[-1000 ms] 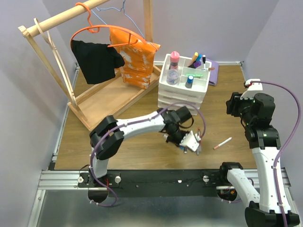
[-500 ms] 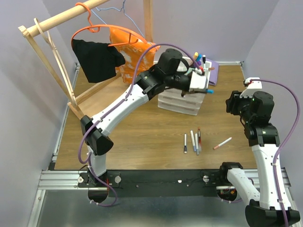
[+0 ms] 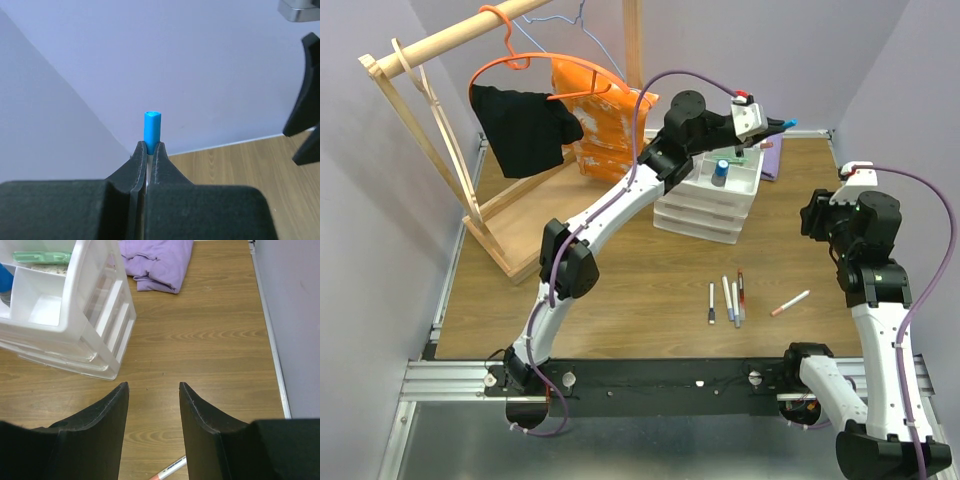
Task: Sort the stationery into containers
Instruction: Place the pen in the storage box.
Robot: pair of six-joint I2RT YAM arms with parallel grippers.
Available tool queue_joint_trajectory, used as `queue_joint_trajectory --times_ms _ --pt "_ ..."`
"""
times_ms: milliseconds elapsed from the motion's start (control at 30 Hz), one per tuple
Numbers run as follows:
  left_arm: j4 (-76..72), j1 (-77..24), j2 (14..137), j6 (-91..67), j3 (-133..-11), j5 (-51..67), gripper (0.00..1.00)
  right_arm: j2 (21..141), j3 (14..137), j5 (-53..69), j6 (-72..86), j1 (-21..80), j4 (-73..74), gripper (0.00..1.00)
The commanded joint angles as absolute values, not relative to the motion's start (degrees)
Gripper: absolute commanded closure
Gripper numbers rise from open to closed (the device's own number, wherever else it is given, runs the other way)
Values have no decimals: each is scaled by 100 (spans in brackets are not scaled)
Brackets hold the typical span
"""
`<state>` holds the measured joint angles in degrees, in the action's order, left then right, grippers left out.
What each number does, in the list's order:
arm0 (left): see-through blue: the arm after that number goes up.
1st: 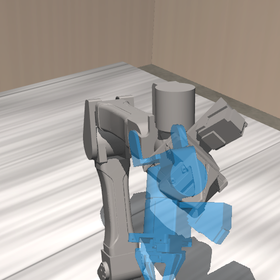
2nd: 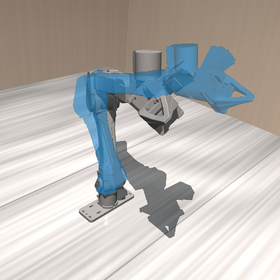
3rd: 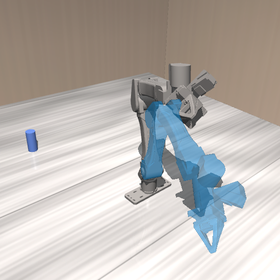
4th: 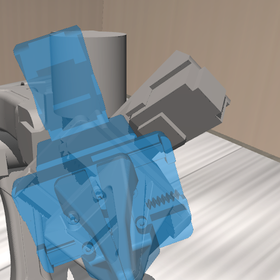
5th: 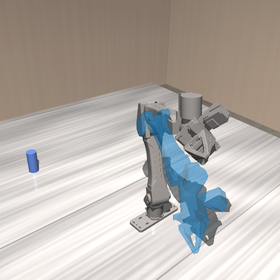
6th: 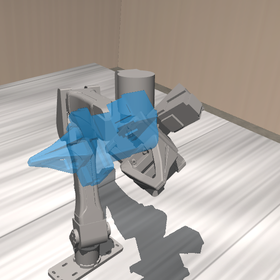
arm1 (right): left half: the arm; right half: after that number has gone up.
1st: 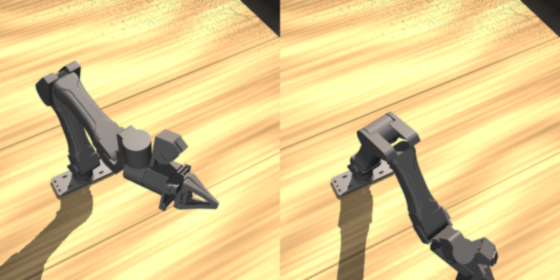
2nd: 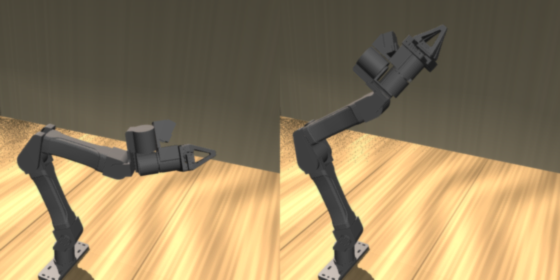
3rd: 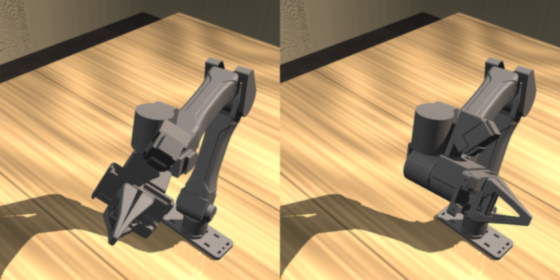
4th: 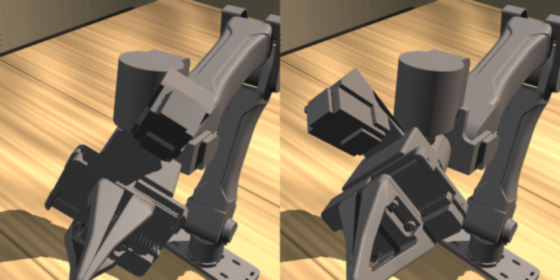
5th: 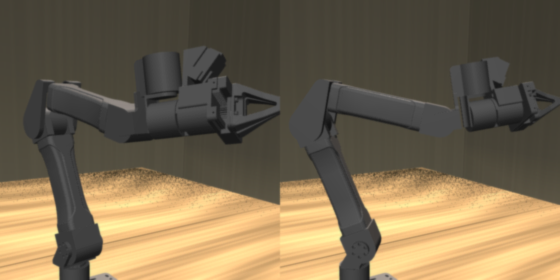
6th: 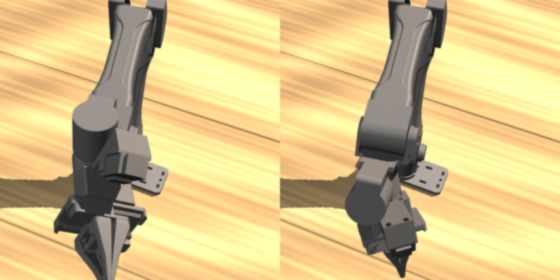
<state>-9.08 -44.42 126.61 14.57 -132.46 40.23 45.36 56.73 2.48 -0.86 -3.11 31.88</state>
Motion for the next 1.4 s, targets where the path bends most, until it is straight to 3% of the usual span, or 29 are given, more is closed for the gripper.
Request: queue_joint_trajectory --times_ms 0,667,1367 --pt "-1714 -4447 12937 1072 -13649 3639 100 4509 5695 114 -18 -404 3059 48" --pt "-1644 -4307 13816 1749 -13790 3252 100 4685 5634 132 -18 -475 2997 48" --pt "-1494 -4228 13702 1907 -13395 3164 99 4667 5537 158 -26 -527 2927 48"
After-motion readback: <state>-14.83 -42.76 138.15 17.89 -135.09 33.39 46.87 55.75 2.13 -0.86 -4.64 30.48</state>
